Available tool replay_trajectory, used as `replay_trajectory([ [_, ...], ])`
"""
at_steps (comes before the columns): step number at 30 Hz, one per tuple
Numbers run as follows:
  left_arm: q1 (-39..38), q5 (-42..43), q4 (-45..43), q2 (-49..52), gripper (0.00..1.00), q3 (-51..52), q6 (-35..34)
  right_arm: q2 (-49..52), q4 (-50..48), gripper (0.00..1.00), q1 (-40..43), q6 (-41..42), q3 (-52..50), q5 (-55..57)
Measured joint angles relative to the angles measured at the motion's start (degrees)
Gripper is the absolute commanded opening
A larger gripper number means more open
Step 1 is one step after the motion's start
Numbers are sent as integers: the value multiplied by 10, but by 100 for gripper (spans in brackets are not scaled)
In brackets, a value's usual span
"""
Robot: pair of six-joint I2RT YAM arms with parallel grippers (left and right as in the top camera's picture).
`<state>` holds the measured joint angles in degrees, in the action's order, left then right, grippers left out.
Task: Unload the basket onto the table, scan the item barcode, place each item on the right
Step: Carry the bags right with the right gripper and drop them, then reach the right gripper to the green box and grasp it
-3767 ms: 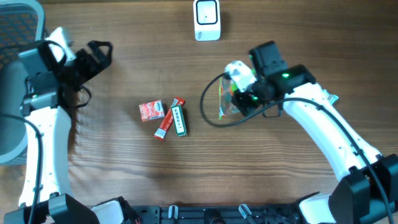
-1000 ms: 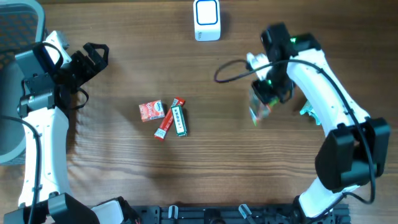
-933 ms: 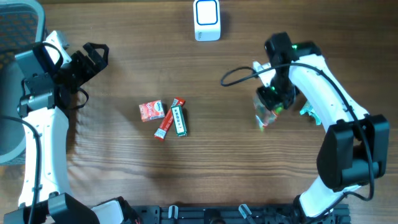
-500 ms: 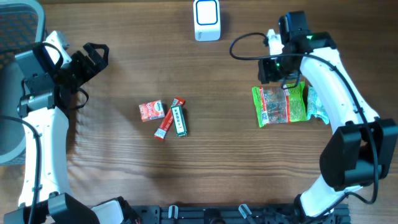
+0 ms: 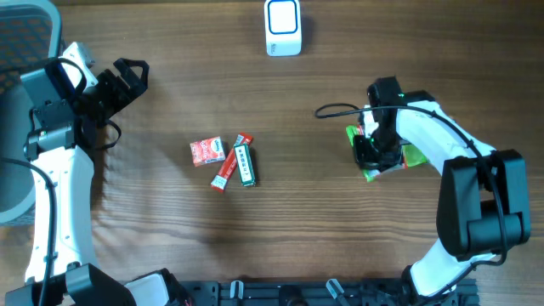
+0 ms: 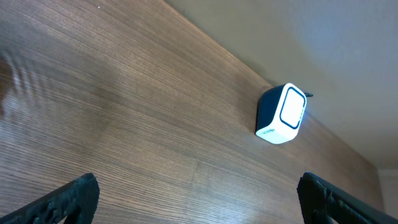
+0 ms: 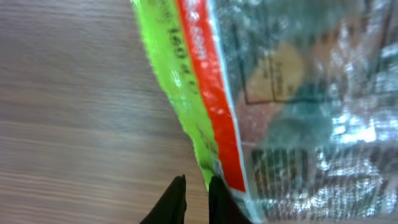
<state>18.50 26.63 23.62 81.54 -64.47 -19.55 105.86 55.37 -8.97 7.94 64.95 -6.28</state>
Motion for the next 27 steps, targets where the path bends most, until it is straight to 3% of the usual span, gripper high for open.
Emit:
replay_trajectory([
  [6, 0, 0, 0, 0, 100, 0, 0, 0, 85, 12, 0, 27, 0, 141],
  [8, 0, 0, 0, 0, 100, 0, 0, 0, 90, 20, 0, 16, 12, 115],
  [10, 0, 0, 0, 0, 100, 0, 0, -3, 84, 21, -2, -12, 41, 28],
  [12, 0, 0, 0, 0, 100, 0, 0, -42, 22, 53, -23, -22, 56, -106],
  [13, 0, 0, 0, 0, 100, 0, 0, -63, -10, 90, -44, -9, 59, -131],
  [14, 0, 0, 0, 0, 100, 0, 0, -88, -51, 100, -85, 17, 63, -143],
  [17, 0, 0, 0, 0, 100, 0, 0, -103, -203, 100, -239, 81, 69, -123],
  [18, 0, 0, -1, 0, 100, 0, 0, -99, -245, 95, -284, 92, 69, -117],
  [20, 0, 0, 0, 0, 100, 0, 0, -92, -303, 51, -341, 100, 69, -110],
  [22, 0, 0, 0, 0, 100, 0, 0, -81, -307, 51, -392, 104, 69, -66],
  [27, 0, 0, 0, 0, 100, 0, 0, -32, -306, 45, -389, 122, 69, -35],
])
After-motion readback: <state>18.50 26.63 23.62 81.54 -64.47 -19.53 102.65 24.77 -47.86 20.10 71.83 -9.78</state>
